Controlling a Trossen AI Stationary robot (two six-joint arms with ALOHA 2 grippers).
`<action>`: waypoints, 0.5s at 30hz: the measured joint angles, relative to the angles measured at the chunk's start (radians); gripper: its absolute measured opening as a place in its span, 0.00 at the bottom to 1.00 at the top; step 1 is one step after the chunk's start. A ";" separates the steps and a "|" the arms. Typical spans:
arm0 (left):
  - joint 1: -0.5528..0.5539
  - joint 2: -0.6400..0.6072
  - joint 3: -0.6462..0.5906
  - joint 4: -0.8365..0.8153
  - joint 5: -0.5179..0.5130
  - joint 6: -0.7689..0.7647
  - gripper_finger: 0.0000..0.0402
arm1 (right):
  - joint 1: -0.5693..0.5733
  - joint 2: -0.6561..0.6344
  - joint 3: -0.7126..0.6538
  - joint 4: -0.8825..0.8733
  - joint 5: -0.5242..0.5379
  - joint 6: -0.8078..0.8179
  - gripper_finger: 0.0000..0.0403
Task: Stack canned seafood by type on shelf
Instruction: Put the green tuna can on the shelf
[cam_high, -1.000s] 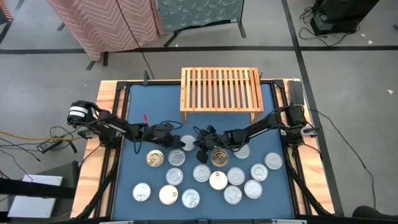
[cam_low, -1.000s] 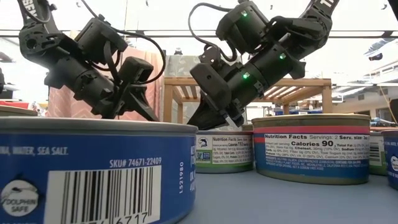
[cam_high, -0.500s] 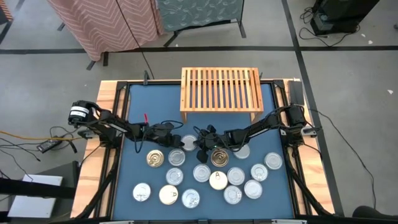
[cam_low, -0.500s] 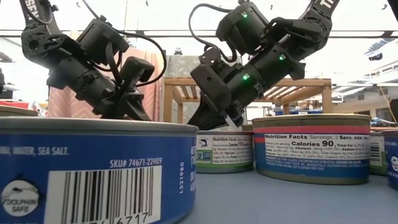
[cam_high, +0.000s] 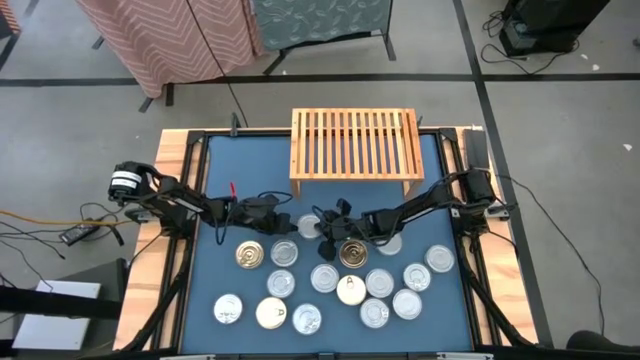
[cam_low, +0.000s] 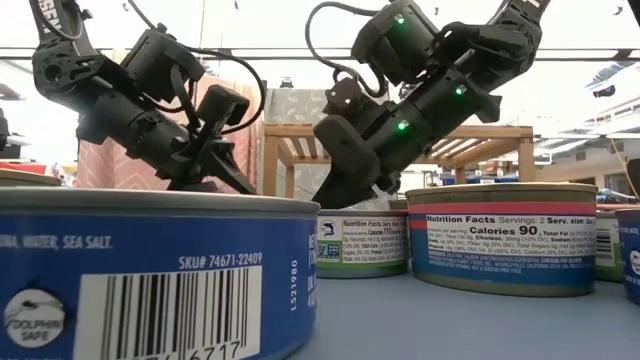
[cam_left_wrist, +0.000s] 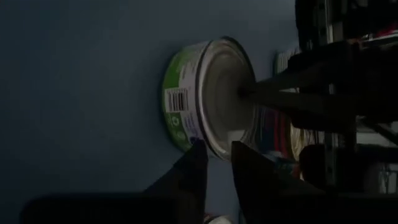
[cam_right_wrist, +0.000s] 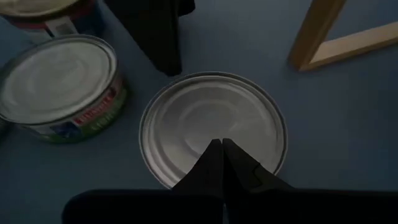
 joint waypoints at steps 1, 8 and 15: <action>0.004 0.000 0.000 0.006 0.004 0.003 0.23 | -0.001 -0.007 0.000 -0.004 0.007 -0.008 0.00; 0.029 -0.002 0.000 0.037 0.016 0.047 0.31 | 0.000 -0.069 0.003 -0.074 0.056 -0.016 0.00; 0.048 -0.002 0.000 0.029 0.037 0.048 0.33 | 0.000 -0.084 0.004 -0.302 0.106 0.064 0.00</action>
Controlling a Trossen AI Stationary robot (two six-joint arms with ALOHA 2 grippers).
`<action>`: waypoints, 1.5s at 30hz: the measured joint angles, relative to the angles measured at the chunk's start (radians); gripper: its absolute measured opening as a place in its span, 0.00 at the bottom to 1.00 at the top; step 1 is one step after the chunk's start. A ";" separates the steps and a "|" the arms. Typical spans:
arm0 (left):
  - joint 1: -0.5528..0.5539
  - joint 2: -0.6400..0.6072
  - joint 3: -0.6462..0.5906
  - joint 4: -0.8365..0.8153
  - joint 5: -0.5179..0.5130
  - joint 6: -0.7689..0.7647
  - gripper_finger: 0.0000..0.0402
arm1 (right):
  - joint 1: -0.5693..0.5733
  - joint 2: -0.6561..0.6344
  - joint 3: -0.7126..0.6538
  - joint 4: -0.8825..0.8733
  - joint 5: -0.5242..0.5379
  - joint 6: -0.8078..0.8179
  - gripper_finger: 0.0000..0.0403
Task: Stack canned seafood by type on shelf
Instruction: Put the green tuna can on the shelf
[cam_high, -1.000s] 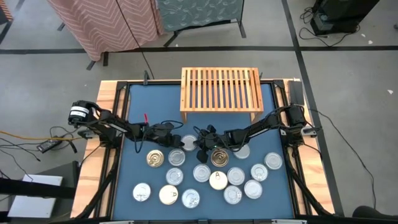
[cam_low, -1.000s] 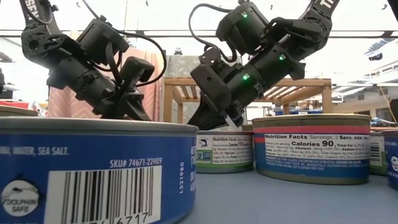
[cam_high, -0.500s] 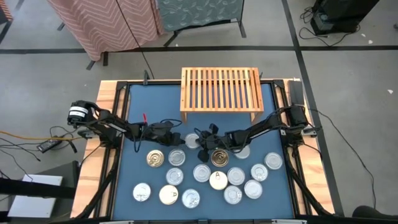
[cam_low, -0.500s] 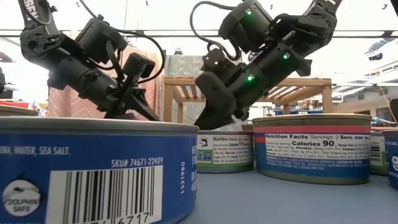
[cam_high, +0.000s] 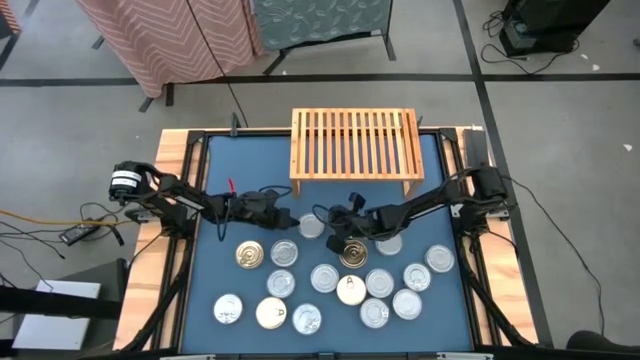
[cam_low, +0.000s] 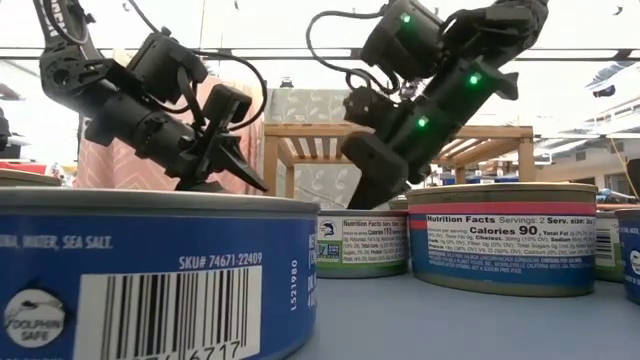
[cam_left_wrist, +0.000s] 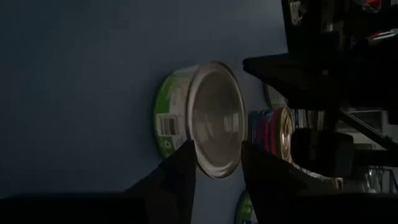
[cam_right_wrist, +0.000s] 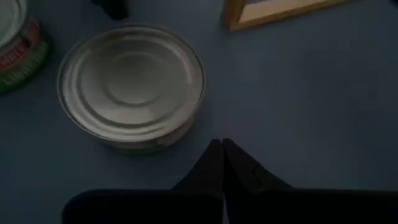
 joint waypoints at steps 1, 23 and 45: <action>0.001 0.000 0.000 -0.001 0.000 0.000 0.33 | -0.002 0.000 0.000 0.003 -0.019 -0.007 0.00; 0.075 -0.002 -0.001 0.055 0.215 0.030 0.33 | -0.039 0.035 0.004 0.260 -0.169 -0.164 0.00; 0.189 -0.408 -0.004 -0.287 0.260 0.135 0.25 | -0.015 0.033 0.004 0.250 -0.151 -0.162 0.00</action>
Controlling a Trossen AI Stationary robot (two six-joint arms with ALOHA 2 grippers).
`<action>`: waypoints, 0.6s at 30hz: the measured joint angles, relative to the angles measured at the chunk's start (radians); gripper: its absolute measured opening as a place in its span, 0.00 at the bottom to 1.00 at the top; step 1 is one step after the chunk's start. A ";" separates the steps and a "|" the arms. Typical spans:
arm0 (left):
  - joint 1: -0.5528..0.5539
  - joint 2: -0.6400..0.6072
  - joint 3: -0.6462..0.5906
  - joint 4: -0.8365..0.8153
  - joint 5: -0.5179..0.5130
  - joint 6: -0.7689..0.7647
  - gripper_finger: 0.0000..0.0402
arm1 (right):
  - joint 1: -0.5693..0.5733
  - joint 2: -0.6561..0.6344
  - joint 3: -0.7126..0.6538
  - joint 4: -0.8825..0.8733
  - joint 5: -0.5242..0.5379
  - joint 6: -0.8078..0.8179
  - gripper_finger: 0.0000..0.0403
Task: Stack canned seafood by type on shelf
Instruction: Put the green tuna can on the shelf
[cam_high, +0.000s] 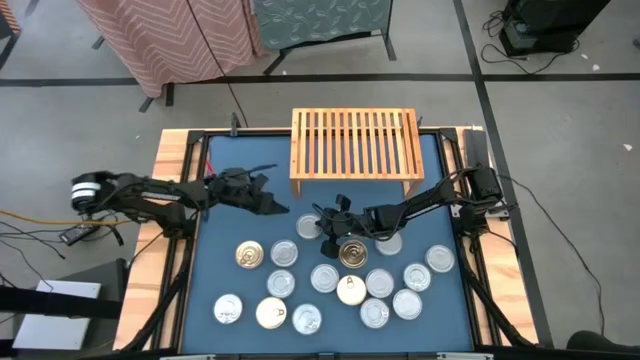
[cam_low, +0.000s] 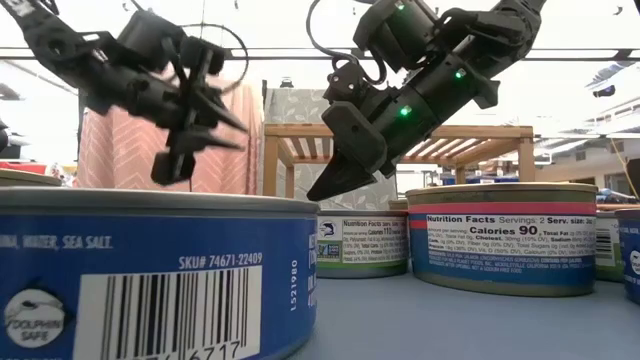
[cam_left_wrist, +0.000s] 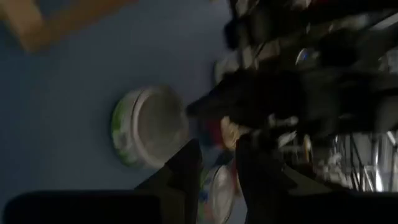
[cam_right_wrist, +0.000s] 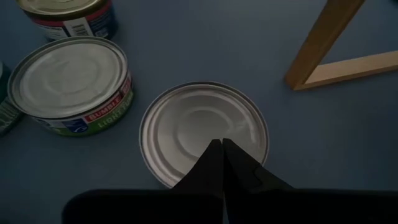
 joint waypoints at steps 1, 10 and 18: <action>-0.003 -0.024 0.000 -0.002 -0.022 -0.002 0.24 | 0.000 0.000 0.000 0.000 0.000 0.000 0.00; -0.042 -0.055 0.000 -0.035 -0.231 -0.004 0.23 | -0.001 -0.002 0.000 -0.034 -0.014 0.001 0.00; -0.042 0.008 0.001 0.008 -0.192 -0.005 0.23 | 0.008 -0.007 -0.010 -0.058 0.028 0.027 0.00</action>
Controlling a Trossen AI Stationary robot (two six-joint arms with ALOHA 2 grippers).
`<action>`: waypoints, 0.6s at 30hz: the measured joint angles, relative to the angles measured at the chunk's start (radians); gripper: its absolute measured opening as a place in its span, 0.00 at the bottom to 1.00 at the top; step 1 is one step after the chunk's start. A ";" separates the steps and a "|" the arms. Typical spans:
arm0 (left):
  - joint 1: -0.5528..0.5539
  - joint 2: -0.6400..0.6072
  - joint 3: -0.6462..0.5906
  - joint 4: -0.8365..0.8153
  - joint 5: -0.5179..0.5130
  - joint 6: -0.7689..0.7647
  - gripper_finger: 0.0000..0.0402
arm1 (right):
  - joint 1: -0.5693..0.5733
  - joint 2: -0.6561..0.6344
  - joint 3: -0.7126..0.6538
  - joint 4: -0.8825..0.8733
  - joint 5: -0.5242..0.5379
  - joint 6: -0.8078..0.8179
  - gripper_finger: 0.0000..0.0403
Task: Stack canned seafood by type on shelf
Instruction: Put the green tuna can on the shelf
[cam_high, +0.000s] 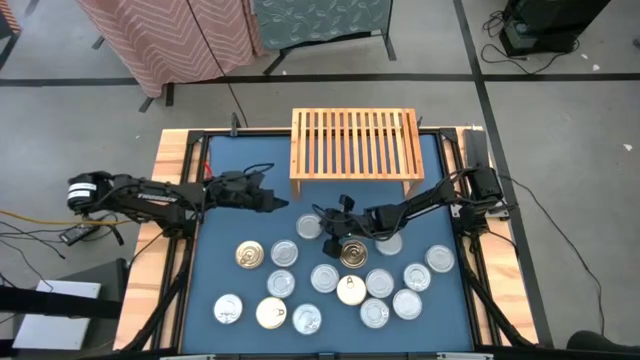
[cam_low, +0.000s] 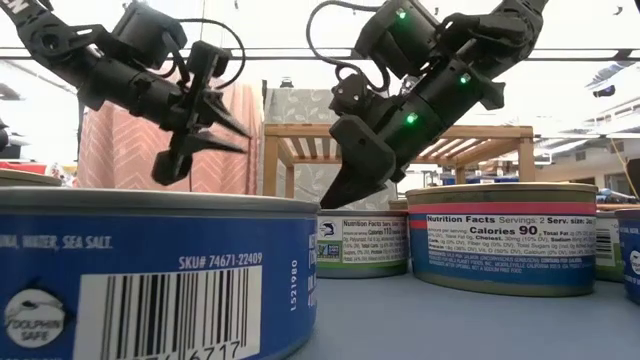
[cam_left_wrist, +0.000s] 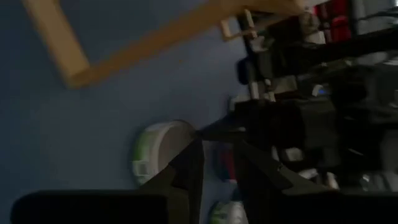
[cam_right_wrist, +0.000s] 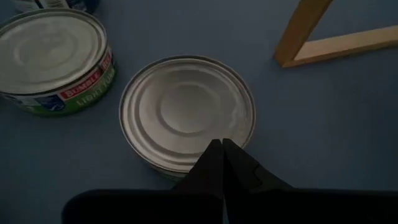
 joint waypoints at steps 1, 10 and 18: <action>0.000 0.003 0.001 0.020 0.007 0.014 0.23 | 0.003 -0.005 0.000 0.004 0.010 0.001 0.00; 0.002 -0.013 0.001 -0.023 0.025 -0.070 0.20 | 0.003 -0.023 0.000 -0.148 0.066 0.061 0.00; 0.002 -0.125 0.000 -0.162 0.026 -0.054 0.08 | -0.022 -0.012 0.000 -0.098 -0.007 0.003 0.00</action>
